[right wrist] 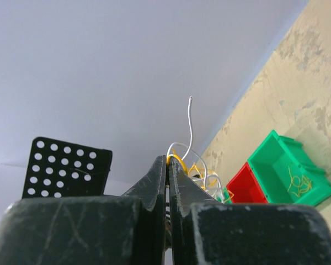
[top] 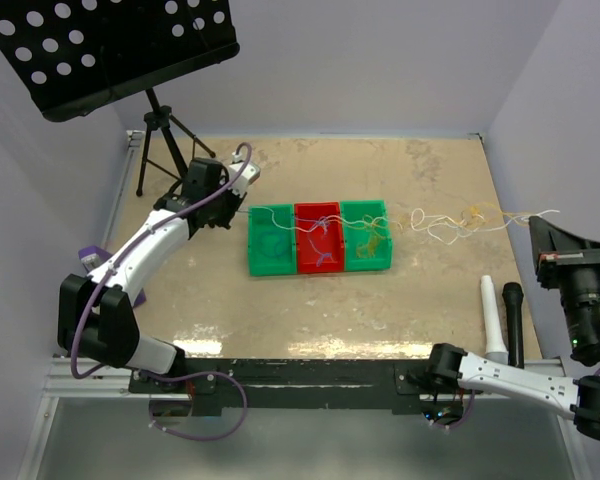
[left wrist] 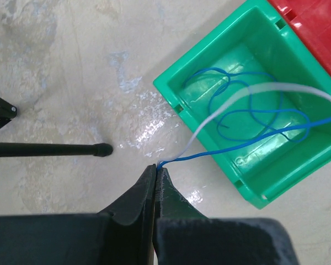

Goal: Untangle the cables

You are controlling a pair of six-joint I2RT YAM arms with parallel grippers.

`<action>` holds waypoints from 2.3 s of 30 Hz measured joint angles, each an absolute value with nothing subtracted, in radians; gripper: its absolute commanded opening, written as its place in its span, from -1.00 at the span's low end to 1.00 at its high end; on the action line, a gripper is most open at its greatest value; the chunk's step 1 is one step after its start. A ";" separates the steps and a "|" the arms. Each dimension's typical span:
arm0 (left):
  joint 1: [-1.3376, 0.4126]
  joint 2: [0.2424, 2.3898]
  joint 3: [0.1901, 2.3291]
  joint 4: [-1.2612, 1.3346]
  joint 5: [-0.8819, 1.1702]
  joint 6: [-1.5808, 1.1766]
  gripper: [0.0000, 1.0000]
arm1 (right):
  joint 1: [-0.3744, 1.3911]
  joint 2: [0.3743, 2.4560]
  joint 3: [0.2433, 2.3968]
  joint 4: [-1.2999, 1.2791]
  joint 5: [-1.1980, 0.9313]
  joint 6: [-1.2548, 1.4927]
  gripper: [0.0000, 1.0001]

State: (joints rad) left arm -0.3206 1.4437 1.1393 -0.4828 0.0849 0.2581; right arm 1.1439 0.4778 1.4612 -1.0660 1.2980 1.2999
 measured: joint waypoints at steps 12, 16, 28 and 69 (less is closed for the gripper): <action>-0.308 1.430 1.222 -0.517 0.164 0.274 -1.00 | 1.141 0.478 1.513 -1.058 1.342 1.217 -1.00; -0.307 1.386 1.241 -0.513 0.137 0.281 -1.00 | 1.138 0.475 1.561 -1.050 1.354 1.178 -1.00; -0.232 1.392 1.090 -0.478 0.060 0.305 -1.00 | 1.138 0.475 1.682 -0.924 1.398 0.965 -1.00; -0.286 1.233 1.626 -1.029 0.847 0.633 -1.00 | 1.156 0.734 0.992 -0.428 0.646 0.815 -0.71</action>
State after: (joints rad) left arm -0.2855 1.2331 1.6257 -1.0290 0.8474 0.6331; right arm 1.1564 0.7338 0.9924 -0.4278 0.6460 0.8154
